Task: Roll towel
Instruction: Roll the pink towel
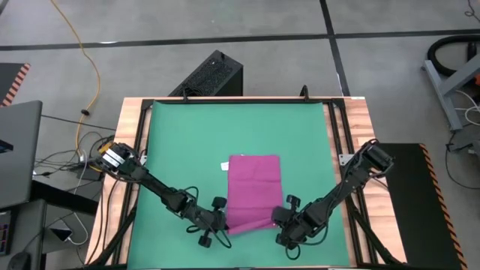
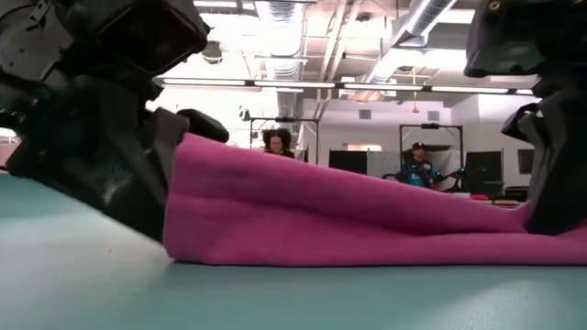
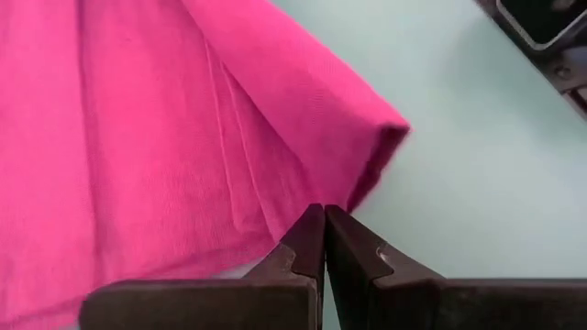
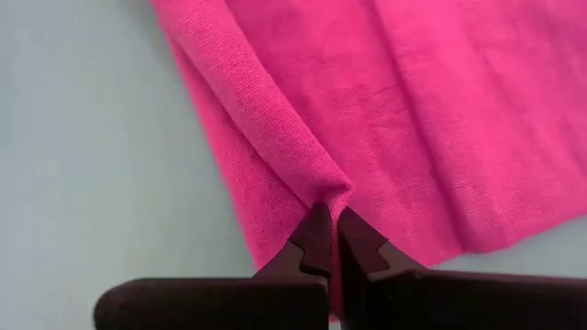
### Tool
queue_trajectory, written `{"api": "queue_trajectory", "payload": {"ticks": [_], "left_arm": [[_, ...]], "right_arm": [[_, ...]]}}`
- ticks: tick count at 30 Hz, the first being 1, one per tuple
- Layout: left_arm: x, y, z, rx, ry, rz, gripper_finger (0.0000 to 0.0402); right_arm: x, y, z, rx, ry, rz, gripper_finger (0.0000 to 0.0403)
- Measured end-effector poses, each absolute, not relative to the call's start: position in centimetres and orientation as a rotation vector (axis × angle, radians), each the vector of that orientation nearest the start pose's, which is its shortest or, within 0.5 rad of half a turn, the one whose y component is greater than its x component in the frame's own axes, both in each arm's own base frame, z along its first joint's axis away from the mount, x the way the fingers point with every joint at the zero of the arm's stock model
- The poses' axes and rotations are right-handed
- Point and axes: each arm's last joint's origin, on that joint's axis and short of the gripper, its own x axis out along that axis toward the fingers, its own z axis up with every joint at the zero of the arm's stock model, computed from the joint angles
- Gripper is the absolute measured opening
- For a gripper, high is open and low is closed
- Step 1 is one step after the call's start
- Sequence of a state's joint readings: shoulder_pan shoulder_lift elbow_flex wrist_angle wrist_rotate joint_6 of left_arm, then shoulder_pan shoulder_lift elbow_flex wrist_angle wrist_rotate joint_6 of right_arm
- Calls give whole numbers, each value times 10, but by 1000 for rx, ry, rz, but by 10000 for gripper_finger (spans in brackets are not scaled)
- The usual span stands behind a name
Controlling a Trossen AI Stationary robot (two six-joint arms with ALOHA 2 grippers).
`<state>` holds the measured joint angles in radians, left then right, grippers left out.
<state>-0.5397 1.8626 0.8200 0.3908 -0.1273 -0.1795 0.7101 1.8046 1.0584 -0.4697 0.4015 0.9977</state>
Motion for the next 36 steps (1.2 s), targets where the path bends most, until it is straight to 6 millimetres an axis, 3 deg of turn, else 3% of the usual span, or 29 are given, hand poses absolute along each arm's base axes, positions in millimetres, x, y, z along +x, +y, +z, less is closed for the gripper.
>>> {"api": "queue_trajectory", "payload": {"ticks": [6,13,16,19,27,31,36], "left_arm": [[296,-179,121,37,662,-340,0],[274,-176,156,22,718,-271,0],[265,-182,178,45,613,-217,0],[261,-200,188,160,465,-278,0],[285,-227,174,307,532,-363,0],[299,-232,181,350,544,-393,0],[303,-229,184,363,561,-389,0]], "right_arm": [[265,205,149,274,1028,-264,14],[266,203,149,276,1029,-268,14],[266,203,149,276,1029,-268,14],[266,203,149,275,1030,-269,14],[266,203,149,277,1028,-268,14],[267,203,149,278,1028,-268,14],[267,203,149,272,1027,-263,14]]}}
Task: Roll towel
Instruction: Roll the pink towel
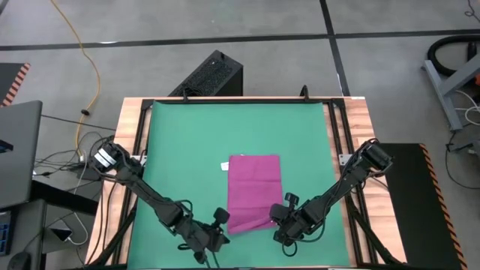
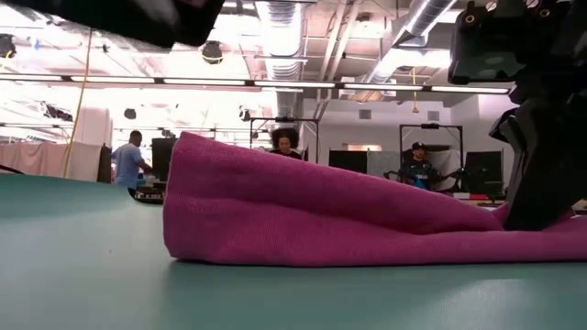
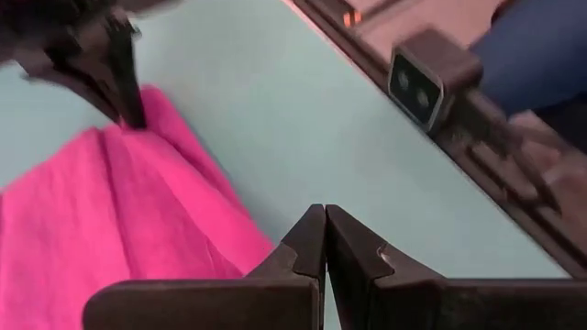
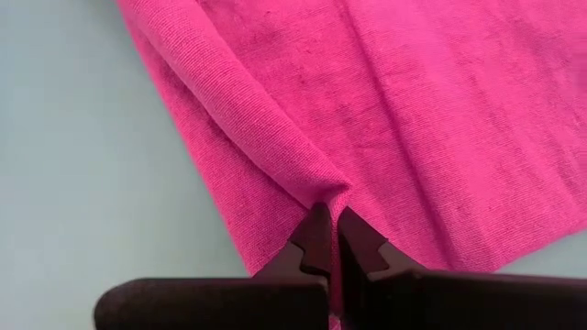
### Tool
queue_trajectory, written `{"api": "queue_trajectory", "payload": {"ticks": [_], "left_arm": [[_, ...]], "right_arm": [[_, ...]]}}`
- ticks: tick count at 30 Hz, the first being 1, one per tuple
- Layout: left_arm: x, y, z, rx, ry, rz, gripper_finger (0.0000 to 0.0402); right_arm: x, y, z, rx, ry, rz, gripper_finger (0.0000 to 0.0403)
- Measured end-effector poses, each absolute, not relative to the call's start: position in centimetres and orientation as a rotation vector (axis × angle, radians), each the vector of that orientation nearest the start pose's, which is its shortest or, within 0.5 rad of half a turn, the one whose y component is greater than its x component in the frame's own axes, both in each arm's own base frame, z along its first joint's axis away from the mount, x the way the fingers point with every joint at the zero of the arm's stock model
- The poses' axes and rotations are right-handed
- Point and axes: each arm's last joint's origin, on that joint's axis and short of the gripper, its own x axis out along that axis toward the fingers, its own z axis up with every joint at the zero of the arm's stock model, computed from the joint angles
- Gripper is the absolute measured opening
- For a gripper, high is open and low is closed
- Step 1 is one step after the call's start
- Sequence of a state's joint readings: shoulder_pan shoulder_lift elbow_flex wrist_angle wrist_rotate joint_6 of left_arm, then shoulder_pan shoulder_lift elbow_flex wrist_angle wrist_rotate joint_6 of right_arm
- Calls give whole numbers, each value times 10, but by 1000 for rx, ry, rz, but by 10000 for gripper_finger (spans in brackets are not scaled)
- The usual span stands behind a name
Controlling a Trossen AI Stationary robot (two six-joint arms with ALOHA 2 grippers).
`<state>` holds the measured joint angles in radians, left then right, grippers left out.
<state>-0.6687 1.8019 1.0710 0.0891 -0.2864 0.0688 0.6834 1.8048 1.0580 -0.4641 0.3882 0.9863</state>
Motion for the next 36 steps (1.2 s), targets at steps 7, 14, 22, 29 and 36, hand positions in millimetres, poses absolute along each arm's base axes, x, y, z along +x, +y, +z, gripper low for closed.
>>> {"api": "queue_trajectory", "payload": {"ticks": [7,14,22,29,36], "left_arm": [[312,-220,176,324,600,-438,0],[326,-214,159,317,667,-484,0],[329,-204,162,412,704,-298,0],[329,-200,158,389,738,-265,0],[330,-194,153,386,760,-230,0]], "right_arm": [[267,203,149,271,1027,-263,15],[267,203,149,270,1028,-264,15],[267,203,149,270,1025,-264,16],[266,204,149,266,1027,-262,16],[266,204,149,268,1026,-262,17]]}}
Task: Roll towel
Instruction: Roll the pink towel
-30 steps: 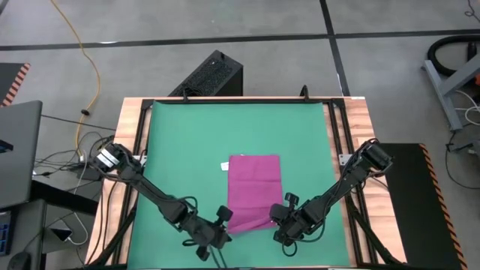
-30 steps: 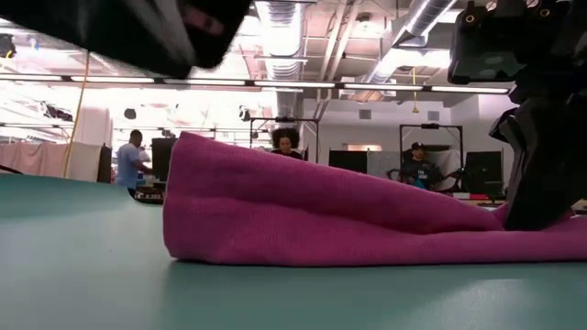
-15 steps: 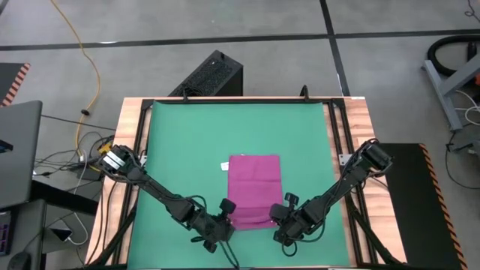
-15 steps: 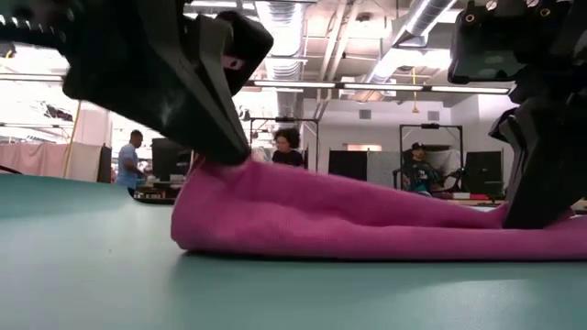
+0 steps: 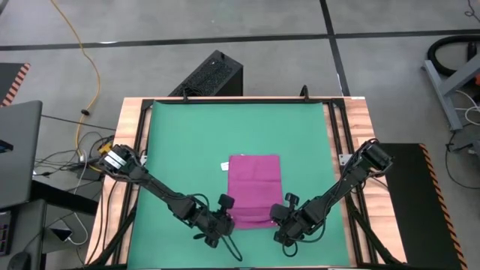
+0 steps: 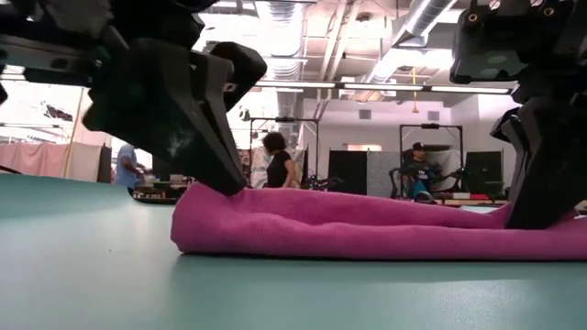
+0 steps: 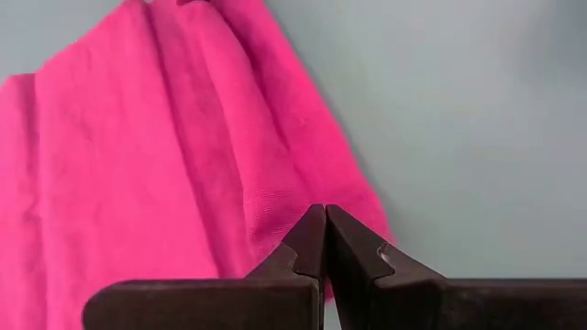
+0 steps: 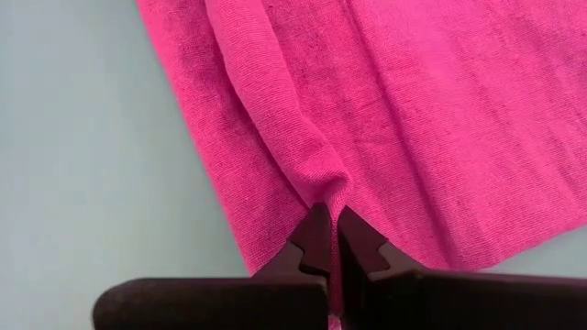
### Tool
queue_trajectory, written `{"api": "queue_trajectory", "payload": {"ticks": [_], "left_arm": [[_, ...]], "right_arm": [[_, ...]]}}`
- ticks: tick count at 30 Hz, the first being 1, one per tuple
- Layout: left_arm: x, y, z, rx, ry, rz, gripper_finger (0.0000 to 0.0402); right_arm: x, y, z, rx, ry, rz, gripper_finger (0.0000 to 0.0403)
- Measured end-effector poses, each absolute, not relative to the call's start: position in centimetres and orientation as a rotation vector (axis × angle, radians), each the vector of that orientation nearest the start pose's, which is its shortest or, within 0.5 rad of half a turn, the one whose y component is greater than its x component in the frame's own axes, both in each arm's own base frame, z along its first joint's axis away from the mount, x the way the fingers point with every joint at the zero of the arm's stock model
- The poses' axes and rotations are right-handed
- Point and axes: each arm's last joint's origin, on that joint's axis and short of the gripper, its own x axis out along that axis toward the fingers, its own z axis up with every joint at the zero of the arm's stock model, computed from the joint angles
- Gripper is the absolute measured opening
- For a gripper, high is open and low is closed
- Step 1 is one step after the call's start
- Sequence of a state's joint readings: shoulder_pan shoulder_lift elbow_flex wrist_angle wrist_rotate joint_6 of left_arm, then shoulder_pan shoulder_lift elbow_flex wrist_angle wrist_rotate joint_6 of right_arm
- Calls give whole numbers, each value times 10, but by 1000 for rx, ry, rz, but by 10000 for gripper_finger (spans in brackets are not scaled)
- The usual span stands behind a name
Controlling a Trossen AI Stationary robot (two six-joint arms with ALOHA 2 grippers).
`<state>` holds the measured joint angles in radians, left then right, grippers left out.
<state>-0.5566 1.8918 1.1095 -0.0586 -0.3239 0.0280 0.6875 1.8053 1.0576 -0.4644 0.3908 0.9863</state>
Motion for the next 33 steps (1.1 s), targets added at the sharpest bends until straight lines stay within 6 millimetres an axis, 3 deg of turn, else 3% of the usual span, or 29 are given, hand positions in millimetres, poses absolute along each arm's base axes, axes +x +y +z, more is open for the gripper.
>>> {"api": "queue_trajectory", "payload": {"ticks": [11,24,33], "left_arm": [[333,-191,131,382,832,-199,0],[333,-187,130,387,858,-192,0],[332,-187,129,400,870,-195,0]], "right_arm": [[265,206,150,244,1020,-240,21],[260,211,151,195,973,-265,89],[243,232,182,-29,858,-238,153]]}}
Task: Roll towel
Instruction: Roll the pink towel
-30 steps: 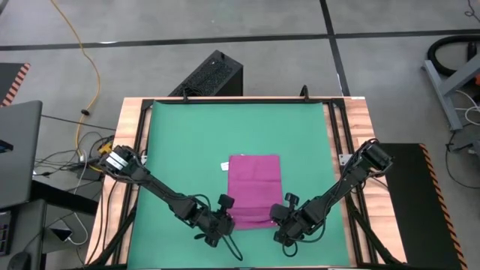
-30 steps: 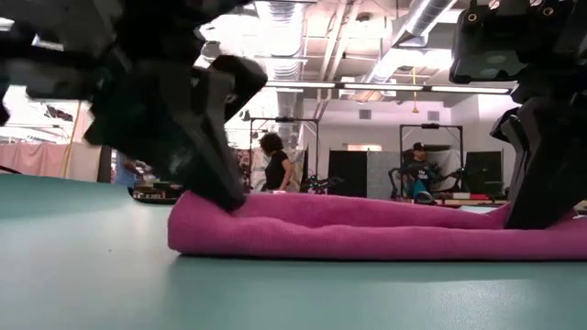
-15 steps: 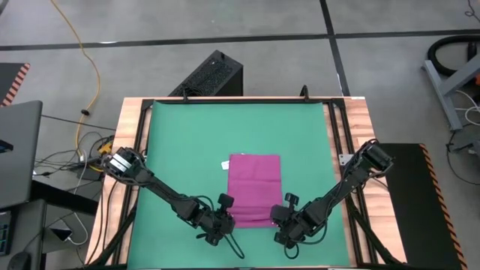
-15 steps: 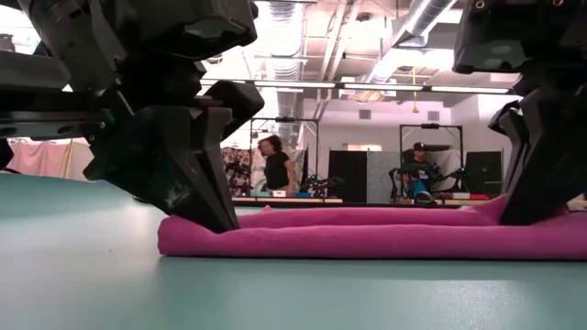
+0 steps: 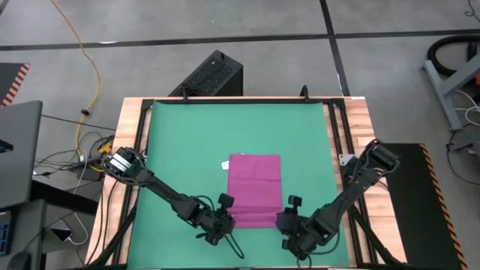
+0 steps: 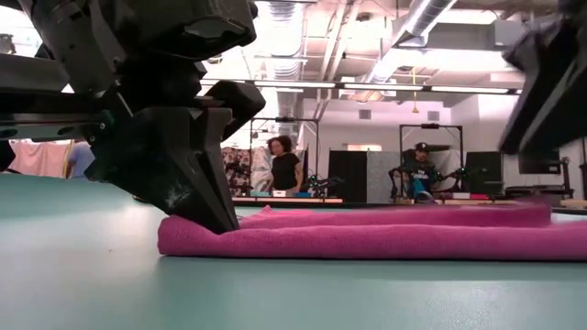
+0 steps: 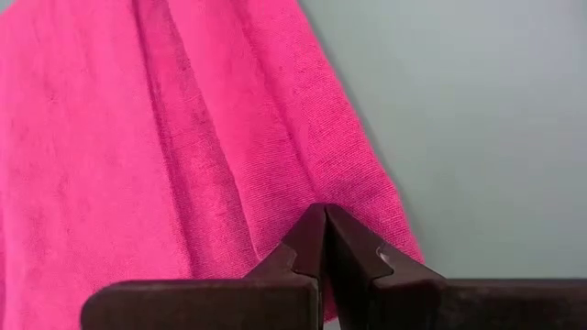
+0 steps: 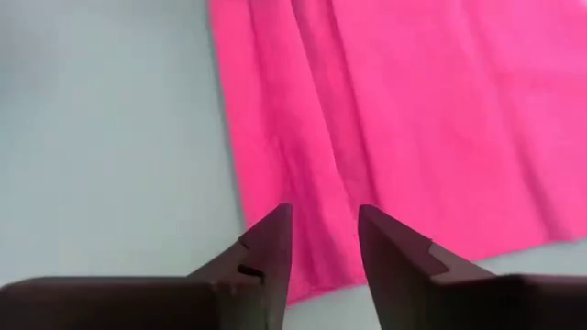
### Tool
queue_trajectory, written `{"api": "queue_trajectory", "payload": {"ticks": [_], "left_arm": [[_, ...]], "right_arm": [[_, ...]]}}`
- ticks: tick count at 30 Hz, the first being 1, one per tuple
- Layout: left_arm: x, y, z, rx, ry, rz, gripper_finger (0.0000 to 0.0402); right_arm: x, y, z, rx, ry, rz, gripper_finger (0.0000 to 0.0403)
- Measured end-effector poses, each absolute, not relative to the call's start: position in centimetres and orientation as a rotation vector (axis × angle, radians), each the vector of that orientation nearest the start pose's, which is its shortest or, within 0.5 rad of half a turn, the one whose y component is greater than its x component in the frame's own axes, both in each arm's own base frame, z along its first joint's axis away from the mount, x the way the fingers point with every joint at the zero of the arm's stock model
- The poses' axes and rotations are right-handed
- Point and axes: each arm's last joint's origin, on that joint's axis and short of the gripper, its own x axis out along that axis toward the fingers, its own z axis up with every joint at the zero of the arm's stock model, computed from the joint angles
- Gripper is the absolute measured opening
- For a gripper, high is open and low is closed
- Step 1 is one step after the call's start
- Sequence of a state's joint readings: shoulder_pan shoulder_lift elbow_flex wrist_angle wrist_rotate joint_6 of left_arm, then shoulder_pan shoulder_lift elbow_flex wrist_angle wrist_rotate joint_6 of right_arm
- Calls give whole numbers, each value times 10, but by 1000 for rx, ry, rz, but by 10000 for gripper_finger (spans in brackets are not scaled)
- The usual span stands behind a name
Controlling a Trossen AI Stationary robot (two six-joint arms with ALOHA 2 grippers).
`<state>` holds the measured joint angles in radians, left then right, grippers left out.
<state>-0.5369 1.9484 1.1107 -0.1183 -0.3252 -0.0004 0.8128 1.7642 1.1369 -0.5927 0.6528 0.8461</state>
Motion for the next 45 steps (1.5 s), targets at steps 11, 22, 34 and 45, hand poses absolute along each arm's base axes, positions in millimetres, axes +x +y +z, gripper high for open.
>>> {"api": "queue_trajectory", "payload": {"ticks": [11,22,34,45], "left_arm": [[332,-187,129,405,873,-197,0],[332,-187,129,405,874,-197,0],[332,-187,129,394,875,-191,0],[334,-189,133,382,861,-192,0]], "right_arm": [[222,245,171,-160,638,-238,99],[226,223,141,-59,621,-248,66],[217,214,122,5,616,-236,65],[221,201,114,72,678,-236,65]]}}
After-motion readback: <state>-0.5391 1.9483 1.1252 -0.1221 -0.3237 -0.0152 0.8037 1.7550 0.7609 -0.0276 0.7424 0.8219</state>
